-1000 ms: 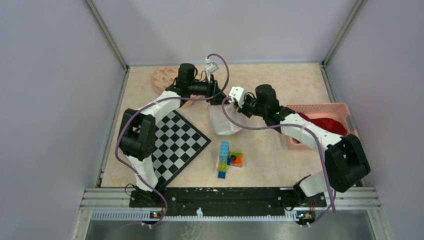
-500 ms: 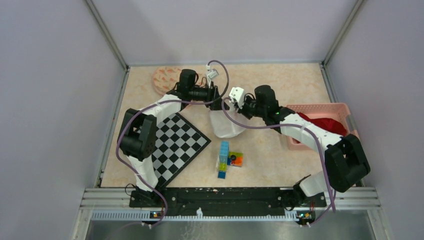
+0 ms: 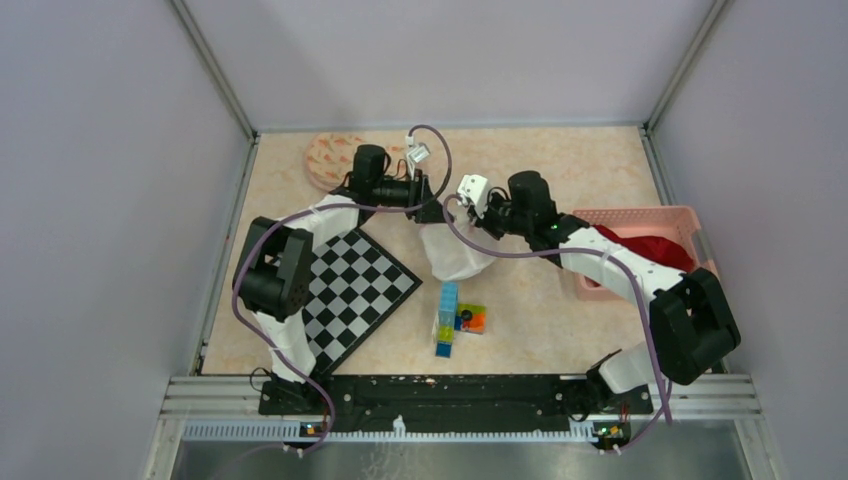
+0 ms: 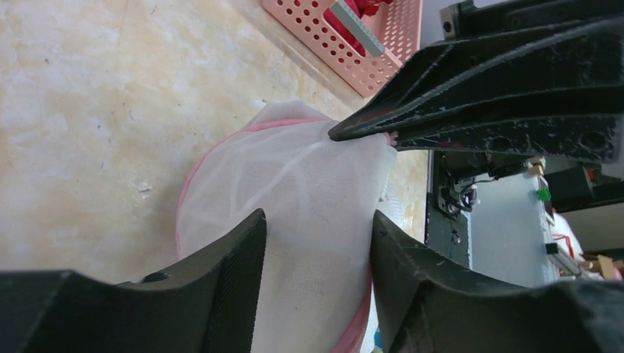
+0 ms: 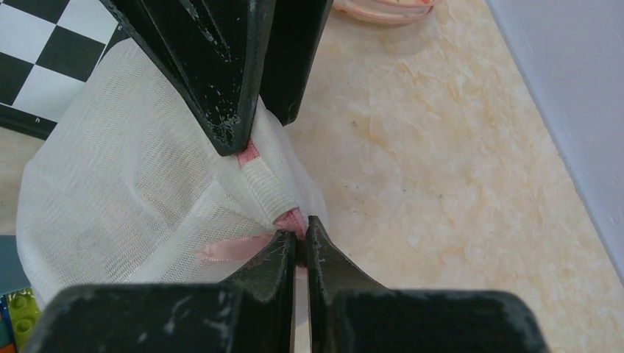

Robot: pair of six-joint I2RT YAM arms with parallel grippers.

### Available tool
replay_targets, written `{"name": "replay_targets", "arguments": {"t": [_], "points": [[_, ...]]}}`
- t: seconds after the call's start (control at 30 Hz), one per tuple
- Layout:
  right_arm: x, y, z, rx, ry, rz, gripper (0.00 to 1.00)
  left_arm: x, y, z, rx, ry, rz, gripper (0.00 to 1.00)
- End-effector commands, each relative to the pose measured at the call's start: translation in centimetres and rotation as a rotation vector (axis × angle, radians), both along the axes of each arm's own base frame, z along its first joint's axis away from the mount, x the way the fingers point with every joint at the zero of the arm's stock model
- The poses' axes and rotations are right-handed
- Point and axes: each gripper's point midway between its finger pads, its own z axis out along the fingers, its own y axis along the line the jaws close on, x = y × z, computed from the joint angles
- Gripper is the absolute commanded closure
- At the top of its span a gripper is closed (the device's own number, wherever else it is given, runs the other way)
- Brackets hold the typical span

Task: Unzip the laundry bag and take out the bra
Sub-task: Unzip the laundry bag at the center of the board.

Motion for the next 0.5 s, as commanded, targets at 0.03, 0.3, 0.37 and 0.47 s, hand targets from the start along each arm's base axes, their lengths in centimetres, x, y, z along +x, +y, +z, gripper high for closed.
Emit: {"name": "replay_targets", "arguments": {"t": [0.03, 0.3, 0.37, 0.47], "points": [[0.0, 0.4, 2.8, 0.055, -0.065, 0.001, 1.0, -1.2, 0.8, 2.7, -0.065, -0.141, -0.094, 0.6], [-3.2, 1.3, 2.7, 0.085, -0.075, 0.166, 0.59, -1.0, 1.9, 3.3, -0.123, -0.271, -0.208, 1.0], [-3.6, 1.6, 3.0, 0.1, -0.078, 0.19, 0.48, -1.3, 1.8, 3.5, -0.142, -0.29, -0.244, 1.0], [-3.4, 1.9, 3.5, 0.119, -0.088, 0.195, 0.45, -0.8, 1.8, 3.4, -0.137, -0.322, -0.254, 1.0]]}}
